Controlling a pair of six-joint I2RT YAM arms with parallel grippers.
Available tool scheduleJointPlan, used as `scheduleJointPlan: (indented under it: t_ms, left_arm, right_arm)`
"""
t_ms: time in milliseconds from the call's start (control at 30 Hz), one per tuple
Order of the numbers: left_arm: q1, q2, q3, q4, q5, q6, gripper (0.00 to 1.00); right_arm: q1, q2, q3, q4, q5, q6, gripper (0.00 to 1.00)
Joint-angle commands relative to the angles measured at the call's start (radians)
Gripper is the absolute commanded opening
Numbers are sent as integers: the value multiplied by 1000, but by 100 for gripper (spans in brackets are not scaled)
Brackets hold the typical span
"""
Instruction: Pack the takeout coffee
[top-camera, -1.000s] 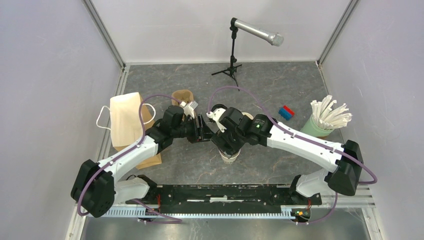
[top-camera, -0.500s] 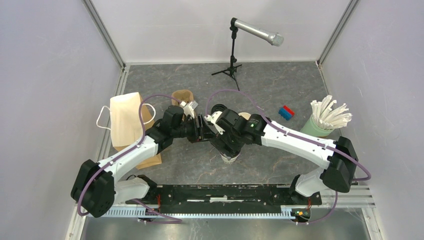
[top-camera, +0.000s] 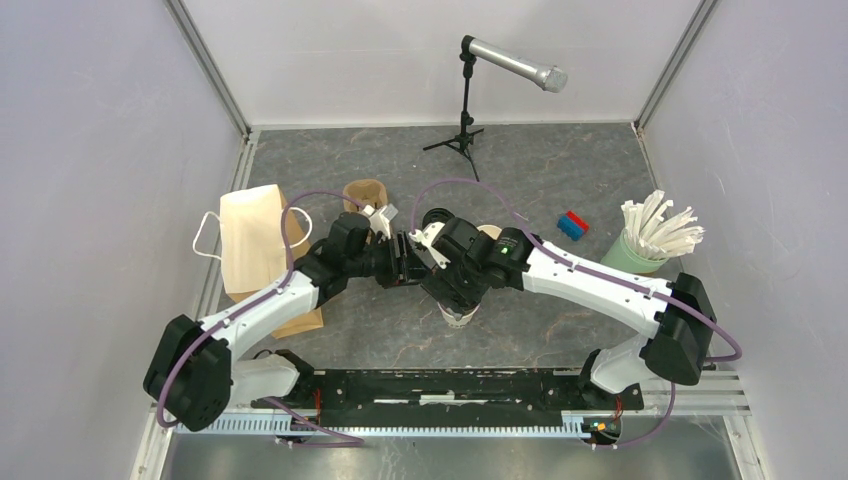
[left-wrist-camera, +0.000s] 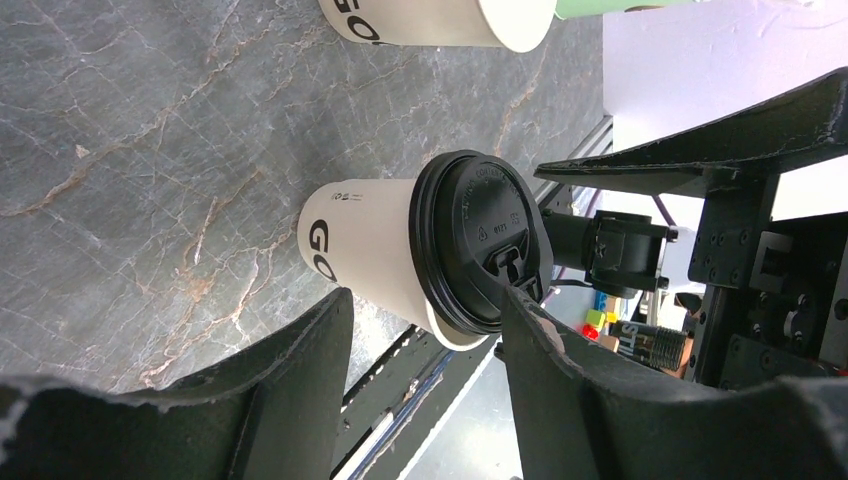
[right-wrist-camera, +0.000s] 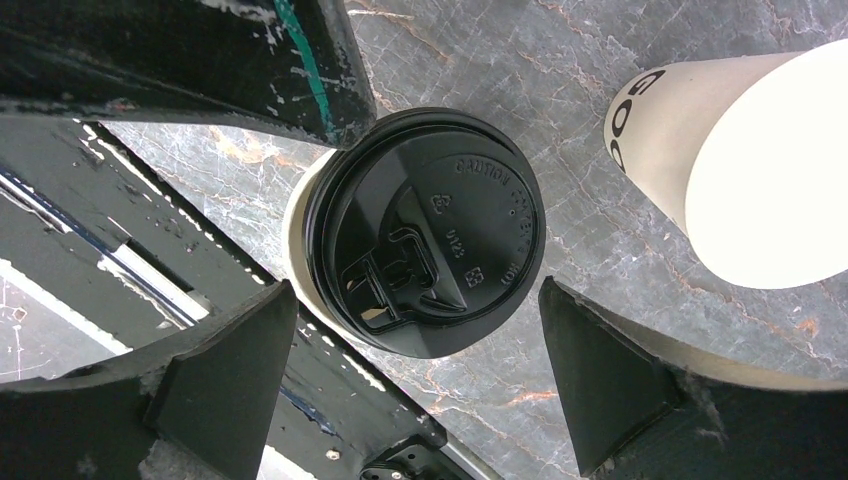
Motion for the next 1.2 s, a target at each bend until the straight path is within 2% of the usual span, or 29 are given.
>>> scheduleJointPlan:
  t_ms: [0, 367, 533, 667, 800, 933, 1167]
  left_arm:
    - [-10, 18, -3, 62, 16, -34, 62]
    - [-49, 51, -6, 116, 13, -64, 62]
    - [-65, 60, -8, 116, 0, -66, 62]
    - [-68, 52, -13, 116, -7, -69, 62]
    - [-70, 42, -24, 116, -16, -71, 63]
    - [-74, 43, -37, 116, -26, -76, 64]
    - [-86, 50, -44, 143, -24, -99, 66]
  right_arm:
    - [-7, -24, 18, 4, -16, -16, 98]
    - [-7, -78, -26, 55, -112, -14, 89]
    - [-7, -125, -24, 56, -107, -7, 89]
    - [-1, -205, -102, 151, -168, -159, 98]
    - [29, -322, -268, 321, -131, -341, 98]
    - [77, -419, -385, 453, -93, -445, 98]
    - [149, -456, -450, 526, -81, -571, 98]
